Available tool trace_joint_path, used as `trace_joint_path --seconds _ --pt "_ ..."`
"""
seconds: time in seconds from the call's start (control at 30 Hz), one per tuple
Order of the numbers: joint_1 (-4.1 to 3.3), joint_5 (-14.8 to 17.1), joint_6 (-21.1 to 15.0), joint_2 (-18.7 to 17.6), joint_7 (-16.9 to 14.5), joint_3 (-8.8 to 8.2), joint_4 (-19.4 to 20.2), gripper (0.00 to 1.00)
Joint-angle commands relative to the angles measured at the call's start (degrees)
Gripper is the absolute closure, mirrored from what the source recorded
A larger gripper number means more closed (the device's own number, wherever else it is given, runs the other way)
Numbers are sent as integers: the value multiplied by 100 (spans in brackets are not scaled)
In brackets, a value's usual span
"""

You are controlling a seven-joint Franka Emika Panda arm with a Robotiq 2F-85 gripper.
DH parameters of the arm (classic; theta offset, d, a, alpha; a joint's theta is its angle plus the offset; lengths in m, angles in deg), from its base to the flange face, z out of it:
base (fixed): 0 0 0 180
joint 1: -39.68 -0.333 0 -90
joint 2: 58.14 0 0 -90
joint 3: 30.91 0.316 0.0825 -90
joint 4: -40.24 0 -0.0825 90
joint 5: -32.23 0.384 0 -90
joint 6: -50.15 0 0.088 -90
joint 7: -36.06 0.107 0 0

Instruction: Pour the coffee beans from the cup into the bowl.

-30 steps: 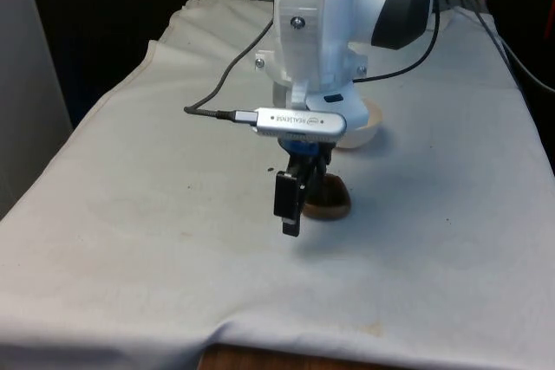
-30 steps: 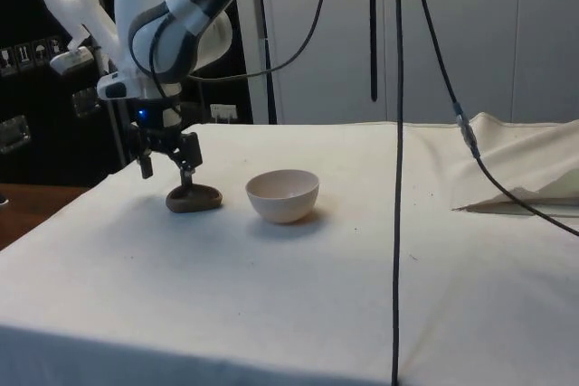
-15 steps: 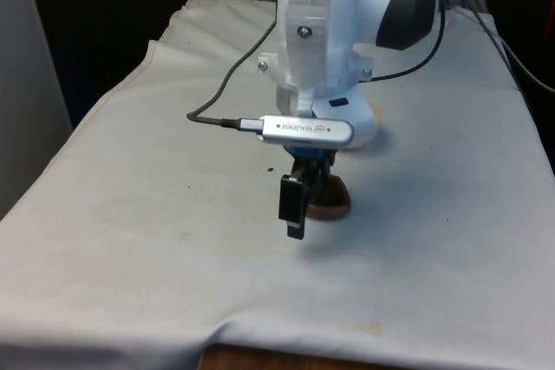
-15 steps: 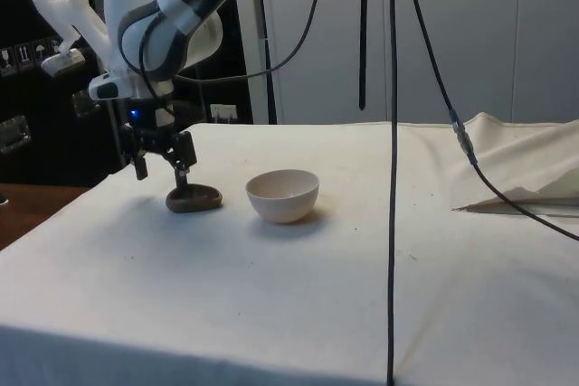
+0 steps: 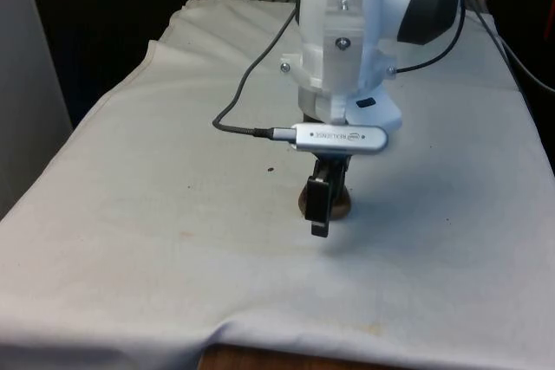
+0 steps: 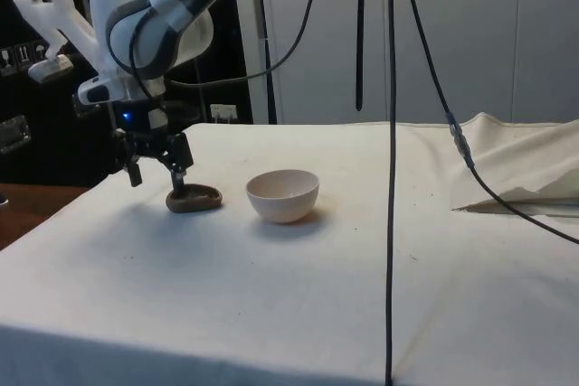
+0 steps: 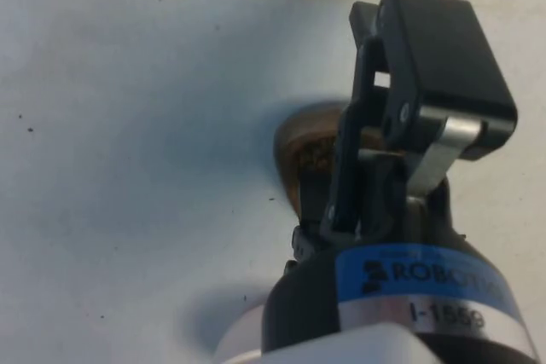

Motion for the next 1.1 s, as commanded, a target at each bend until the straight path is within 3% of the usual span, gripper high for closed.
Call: trace_joint_path --seconds 0.0,0.13,0.17,0.2,0.37,0.73,1.07 --pt "11 0 11 0 -52 11 -6 0" --pt "46 17 -52 6 -143 17 52 0" --pt "23 11 11 0 -97 -6 23 0" --pt "69 34 -57 0 -212 11 63 0" --pt "103 63 -52 -11 -367 6 57 0" --pt "57 57 97 -63 -487 11 -126 0" --pt "74 63 46 -103 -556 11 -97 0"
